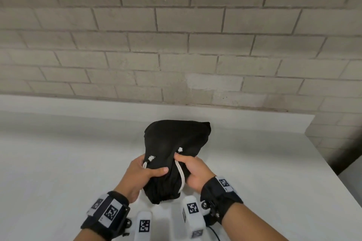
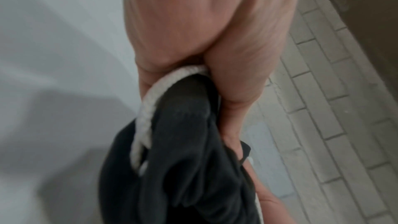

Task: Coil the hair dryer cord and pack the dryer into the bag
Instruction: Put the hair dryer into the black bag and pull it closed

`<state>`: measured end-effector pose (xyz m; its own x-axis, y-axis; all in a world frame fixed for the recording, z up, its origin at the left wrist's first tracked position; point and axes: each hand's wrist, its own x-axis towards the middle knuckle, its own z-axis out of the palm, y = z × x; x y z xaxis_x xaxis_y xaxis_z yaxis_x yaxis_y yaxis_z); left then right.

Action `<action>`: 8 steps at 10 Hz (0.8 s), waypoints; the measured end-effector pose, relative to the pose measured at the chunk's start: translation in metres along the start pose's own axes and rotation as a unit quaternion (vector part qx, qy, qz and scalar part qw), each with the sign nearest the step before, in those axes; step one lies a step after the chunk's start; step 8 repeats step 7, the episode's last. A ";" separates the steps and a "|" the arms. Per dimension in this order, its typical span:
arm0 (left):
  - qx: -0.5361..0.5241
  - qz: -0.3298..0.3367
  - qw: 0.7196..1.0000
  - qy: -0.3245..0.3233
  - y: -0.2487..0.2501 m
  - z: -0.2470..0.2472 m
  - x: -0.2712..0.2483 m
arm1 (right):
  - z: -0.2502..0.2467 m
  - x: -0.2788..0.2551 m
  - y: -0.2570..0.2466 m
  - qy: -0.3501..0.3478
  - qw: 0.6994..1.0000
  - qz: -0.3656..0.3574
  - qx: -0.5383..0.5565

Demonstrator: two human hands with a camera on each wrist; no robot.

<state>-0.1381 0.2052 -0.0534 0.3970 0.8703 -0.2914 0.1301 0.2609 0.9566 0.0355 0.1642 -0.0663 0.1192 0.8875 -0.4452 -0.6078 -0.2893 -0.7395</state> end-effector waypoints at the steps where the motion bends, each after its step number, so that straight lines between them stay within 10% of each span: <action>1: 0.008 -0.009 1.000 0.012 -0.006 -0.009 0.019 | 0.004 0.021 0.002 0.007 1.000 0.005 -0.005; 8: 0.055 -0.019 0.981 0.186 -0.025 -0.005 0.042 | -0.048 0.043 -0.008 0.149 0.976 -0.111 -0.114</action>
